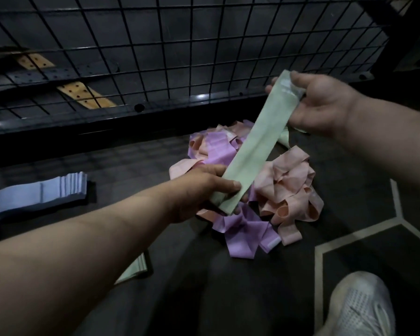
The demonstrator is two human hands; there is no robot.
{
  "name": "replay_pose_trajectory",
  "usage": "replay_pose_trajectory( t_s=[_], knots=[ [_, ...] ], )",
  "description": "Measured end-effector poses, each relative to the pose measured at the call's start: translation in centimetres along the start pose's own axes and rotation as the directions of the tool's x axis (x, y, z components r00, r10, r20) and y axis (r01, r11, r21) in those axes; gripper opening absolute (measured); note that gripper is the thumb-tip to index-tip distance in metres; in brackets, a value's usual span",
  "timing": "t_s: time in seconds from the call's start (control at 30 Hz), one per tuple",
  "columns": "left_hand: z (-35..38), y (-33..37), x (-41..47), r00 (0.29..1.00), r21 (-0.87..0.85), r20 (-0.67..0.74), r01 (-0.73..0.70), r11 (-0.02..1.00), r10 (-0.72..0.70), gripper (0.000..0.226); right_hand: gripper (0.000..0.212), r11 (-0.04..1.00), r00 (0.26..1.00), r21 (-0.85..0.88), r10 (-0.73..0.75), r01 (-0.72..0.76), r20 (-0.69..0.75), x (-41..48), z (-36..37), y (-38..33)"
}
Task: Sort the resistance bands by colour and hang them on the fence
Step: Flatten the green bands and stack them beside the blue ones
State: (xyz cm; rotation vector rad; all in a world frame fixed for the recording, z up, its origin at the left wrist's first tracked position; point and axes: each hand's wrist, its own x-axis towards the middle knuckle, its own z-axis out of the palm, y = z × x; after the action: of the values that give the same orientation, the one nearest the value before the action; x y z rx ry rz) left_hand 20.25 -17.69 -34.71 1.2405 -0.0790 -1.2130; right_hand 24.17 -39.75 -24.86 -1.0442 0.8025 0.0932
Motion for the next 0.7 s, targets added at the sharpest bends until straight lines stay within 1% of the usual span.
replay_pose_trajectory(
  t_s=[0.1, 0.17, 0.23, 0.3, 0.37, 0.43, 0.5, 0.57, 0.63, 0.7],
  knots=[
    [-2.3, -1.0, -1.1, 0.998, 0.028, -0.054, 0.032, 0.999, -0.030, 0.021, 0.027, 0.996, 0.997, -0.059, 0.058, -0.061, -0.055, 0.6, -0.9, 1.2],
    [-4.0, -1.4, -2.1, 0.991, 0.077, -0.130, 0.054, 0.996, -0.044, 0.016, 0.020, 0.985, 0.993, -0.149, 0.079, -0.091, -0.090, 0.6, -1.2, 2.0],
    [-6.1, -1.6, -3.6, 0.975, 0.154, -0.218, 0.083, 0.984, -0.048, 0.011, 0.014, 0.951, 0.988, -0.284, 0.091, -0.123, -0.123, 0.5, -1.0, 3.2],
    [-8.0, -2.1, -5.5, 0.959, 0.232, -0.278, 0.121, 0.965, -0.053, 0.005, 0.013, 0.901, 0.993, -0.424, 0.041, -0.086, -0.113, 0.6, -0.6, 4.9],
    [-9.8, -2.8, -7.7, 0.943, 0.257, -0.327, 0.157, 0.954, -0.067, 0.005, 0.012, 0.844, 0.997, -0.537, -0.036, -0.009, -0.073, 0.7, 0.1, 6.8],
    [-11.4, -3.9, -10.5, 0.914, 0.206, -0.399, 0.162, 0.965, -0.069, 0.007, 0.014, 0.766, 0.998, -0.640, -0.068, 0.051, -0.002, 0.4, 1.0, 8.9],
    [-12.8, -5.1, -13.0, 0.872, 0.163, -0.487, 0.145, 0.976, -0.048, 0.013, 0.016, 0.642, 0.993, -0.758, -0.063, 0.114, 0.096, -0.4, 1.9, 10.7],
    [-14.2, -6.9, -15.5, 0.817, 0.108, -0.575, 0.113, 0.988, -0.030, 0.017, 0.012, 0.533, 0.981, -0.829, -0.014, 0.170, 0.192, -1.3, 3.0, 13.0],
    [-15.3, -8.8, -17.9, 0.751, 0.018, -0.659, 0.059, 0.998, -0.032, 0.009, 0.007, 0.447, 0.968, -0.871, 0.044, 0.204, 0.249, -2.2, 4.1, 15.5],
    [-16.2, -10.2, -20.0, 0.683, -0.043, -0.729, 0.007, 0.999, -0.036, 0.006, 0.008, 0.386, 0.955, -0.894, 0.088, 0.228, 0.282, -3.0, 5.1, 17.7]
  ],
)
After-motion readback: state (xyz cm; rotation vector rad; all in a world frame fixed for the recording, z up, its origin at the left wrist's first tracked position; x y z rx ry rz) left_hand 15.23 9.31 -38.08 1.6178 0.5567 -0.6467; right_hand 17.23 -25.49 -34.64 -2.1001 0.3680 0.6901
